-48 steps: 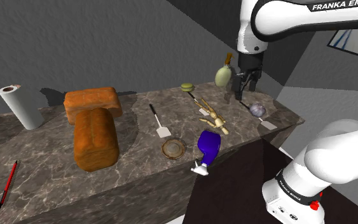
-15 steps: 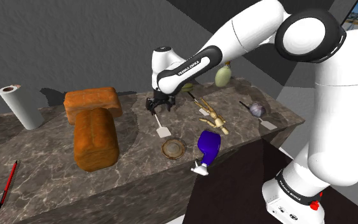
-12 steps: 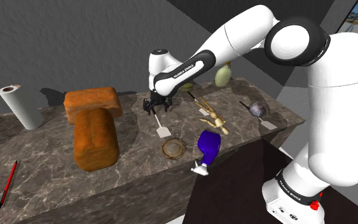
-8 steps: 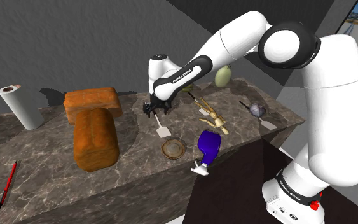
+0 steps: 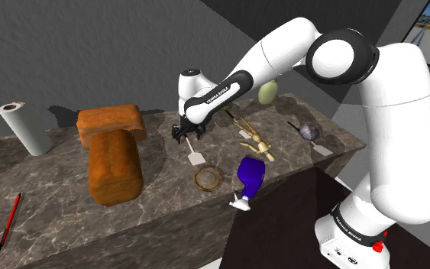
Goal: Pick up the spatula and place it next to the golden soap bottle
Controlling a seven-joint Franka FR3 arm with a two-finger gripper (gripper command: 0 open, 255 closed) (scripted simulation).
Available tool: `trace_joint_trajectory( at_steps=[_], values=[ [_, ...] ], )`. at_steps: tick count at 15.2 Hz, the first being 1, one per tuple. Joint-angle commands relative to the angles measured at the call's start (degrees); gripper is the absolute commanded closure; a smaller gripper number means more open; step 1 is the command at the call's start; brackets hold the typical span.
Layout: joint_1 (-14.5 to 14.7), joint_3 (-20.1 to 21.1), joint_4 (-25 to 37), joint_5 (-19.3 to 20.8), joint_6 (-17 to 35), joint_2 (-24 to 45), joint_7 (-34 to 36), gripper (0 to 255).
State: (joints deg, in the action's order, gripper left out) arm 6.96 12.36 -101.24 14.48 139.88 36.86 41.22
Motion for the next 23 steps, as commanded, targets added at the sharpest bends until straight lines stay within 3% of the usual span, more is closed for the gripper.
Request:
trace_joint_trajectory(
  at_steps=[1, 2, 3, 12, 23],
  values=[
    [0.0, 0.0, 0.0, 0.0, 0.0, 0.0, 0.0, 0],
    [0.0, 0.0, 0.0, 0.0, 0.0, 0.0, 0.0, 0],
    [0.0, 0.0, 0.0, 0.0, 0.0, 0.0, 0.0, 255],
    [0.0, 0.0, 0.0, 0.0, 0.0, 0.0, 0.0, 255],
    [-1.0, 1.4, 0.1, -1.8, -5.7, -5.7, -1.3, 255]
  ],
)
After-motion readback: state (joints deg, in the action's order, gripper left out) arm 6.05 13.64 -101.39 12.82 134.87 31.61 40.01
